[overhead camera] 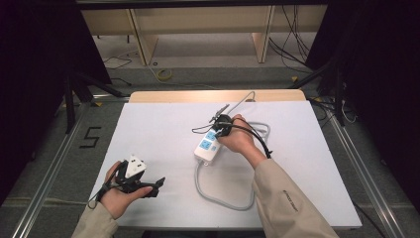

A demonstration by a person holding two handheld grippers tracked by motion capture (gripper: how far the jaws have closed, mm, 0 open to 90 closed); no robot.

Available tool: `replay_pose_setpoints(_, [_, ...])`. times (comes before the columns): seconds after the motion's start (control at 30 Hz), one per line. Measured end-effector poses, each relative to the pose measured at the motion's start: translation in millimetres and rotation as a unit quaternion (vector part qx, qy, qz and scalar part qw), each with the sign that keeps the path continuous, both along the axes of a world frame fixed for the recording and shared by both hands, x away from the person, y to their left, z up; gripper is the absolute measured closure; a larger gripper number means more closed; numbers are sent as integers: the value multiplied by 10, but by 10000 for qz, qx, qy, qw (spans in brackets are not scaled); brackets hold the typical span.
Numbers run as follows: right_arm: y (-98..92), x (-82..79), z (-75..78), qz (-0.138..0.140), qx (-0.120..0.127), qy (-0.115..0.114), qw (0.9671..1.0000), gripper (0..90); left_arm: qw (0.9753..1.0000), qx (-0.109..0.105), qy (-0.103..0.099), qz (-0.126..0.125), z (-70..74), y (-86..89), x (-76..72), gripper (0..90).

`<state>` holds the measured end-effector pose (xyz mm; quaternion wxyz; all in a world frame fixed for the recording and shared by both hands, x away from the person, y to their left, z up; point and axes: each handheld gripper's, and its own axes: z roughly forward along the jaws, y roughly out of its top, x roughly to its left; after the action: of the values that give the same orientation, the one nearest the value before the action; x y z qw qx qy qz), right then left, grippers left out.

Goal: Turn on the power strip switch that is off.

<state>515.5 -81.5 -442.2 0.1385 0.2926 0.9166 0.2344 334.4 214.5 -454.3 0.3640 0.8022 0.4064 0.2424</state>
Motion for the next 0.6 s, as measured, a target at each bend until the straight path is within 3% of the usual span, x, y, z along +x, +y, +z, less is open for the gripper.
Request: replay_pose_setpoints(0.6, [-107, -54, 141, -203, 264, -111, 9994, 799, 10000, -3, 3, 9, 1, -7, 0, 57])
